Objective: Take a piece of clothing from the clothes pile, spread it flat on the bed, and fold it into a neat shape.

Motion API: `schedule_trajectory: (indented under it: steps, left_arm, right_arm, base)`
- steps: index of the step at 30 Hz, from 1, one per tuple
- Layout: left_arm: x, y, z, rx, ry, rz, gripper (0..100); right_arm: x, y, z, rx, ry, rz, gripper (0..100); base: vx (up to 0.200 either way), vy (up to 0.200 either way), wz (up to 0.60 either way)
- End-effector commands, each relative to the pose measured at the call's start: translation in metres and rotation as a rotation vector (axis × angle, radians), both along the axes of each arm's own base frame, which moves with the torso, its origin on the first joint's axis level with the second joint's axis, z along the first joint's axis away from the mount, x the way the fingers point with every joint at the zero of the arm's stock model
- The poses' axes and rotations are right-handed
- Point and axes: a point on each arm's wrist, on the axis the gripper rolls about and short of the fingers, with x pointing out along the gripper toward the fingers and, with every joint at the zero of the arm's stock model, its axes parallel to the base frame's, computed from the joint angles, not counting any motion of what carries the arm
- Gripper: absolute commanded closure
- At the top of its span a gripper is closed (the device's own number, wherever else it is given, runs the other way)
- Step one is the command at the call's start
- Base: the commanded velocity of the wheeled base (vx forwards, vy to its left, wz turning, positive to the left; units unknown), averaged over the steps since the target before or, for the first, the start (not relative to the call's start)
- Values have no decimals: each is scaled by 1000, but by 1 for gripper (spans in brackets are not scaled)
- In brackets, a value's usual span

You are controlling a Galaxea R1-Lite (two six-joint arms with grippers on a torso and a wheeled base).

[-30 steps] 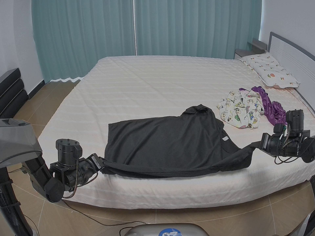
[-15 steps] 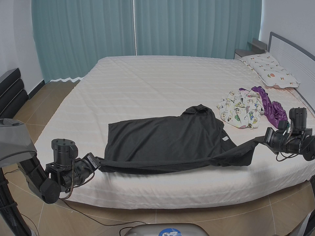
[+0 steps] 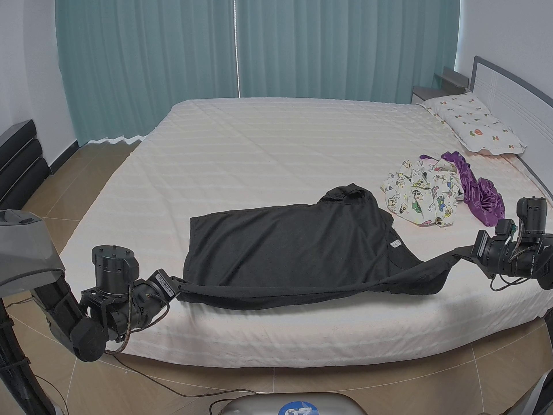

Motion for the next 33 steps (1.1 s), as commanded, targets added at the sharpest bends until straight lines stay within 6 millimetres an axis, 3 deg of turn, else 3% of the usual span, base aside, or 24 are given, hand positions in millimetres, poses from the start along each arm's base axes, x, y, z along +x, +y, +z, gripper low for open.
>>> schedule_trajectory:
  steps: [1,17,23,33]
  left_arm:
    - [0,0,0,-3,2,0,100]
    - [-2,0,-6,3,24,-1,100]
    - [-2,0,-3,1,14,1,100]
    - [-4,-2,0,8,12,-10,100]
  right_arm:
    - [-1,-1,2,0,-6,-5,100]
    - [-2,1,0,2,2,2,100]
    - [-4,2,-2,2,9,9,100]
    - [-4,4,-1,-2,3,20,100]
  base:
    - [0,0,0]
    - [0,0,0]
    - [200,0,0]
    - [0,0,0]
